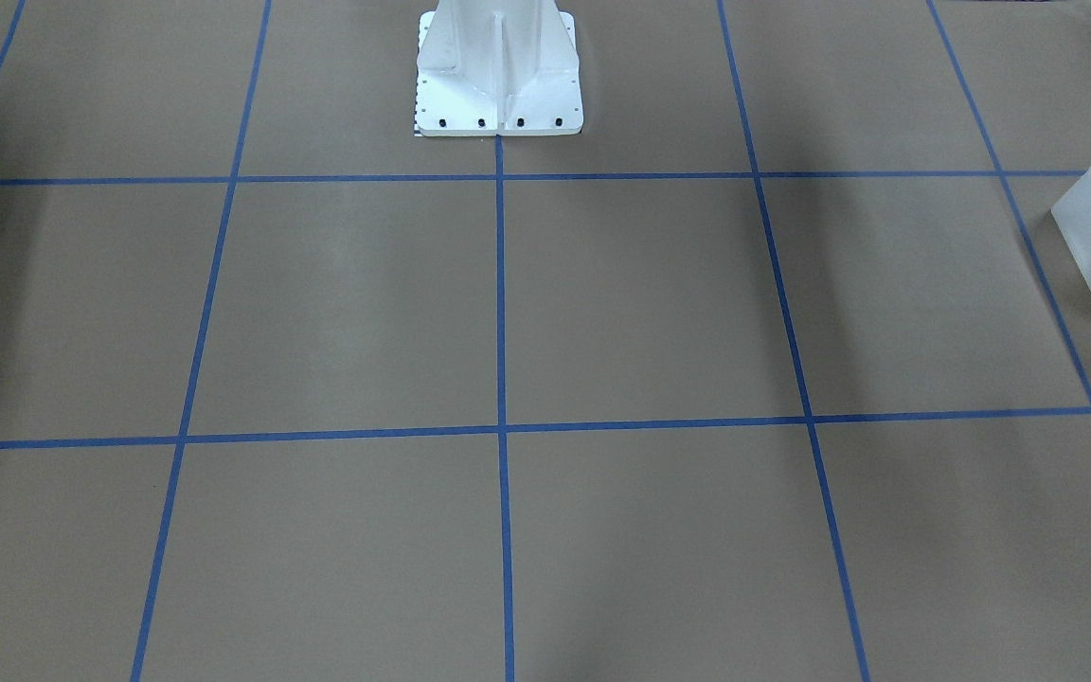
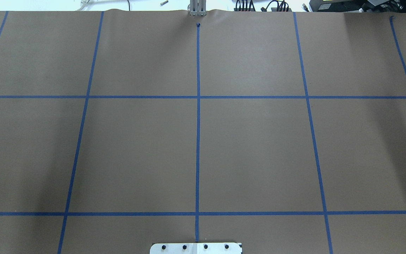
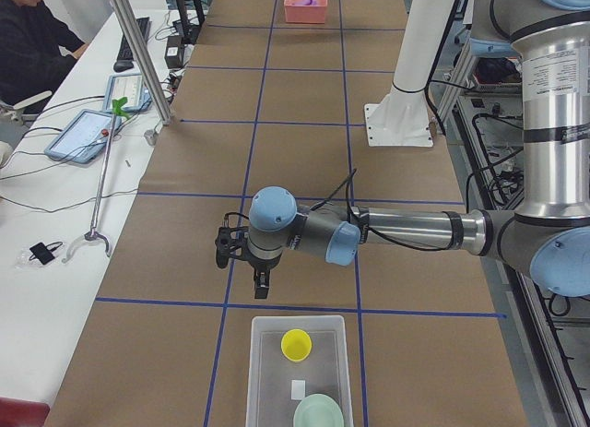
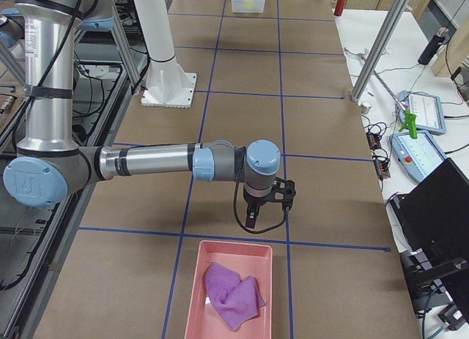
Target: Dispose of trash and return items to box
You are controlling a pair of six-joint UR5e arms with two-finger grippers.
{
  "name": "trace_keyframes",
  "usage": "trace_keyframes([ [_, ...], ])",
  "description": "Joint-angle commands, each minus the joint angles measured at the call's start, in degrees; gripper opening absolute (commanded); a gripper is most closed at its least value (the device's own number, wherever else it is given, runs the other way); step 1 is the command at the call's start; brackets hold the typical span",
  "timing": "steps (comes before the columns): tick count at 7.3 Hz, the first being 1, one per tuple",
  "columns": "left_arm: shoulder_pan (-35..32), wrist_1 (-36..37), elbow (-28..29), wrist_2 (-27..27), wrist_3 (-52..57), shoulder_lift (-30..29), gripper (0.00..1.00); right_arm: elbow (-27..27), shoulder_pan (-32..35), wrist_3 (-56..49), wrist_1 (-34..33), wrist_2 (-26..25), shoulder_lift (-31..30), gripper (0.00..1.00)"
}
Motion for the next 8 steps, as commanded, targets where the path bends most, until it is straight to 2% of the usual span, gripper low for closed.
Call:
trace_keyframes([
  [1,0.00,0.01,0.25,0.02,0.00,0.01,0.98,-0.09,0.01,-0.05,0.00,0.00,0.10,1.00],
  [8,0.00,-0.08,1.92,0.02,0.00,-0.69,0.98,-0.09,0.01,0.04,0.00,0.08,0.71,1.00],
])
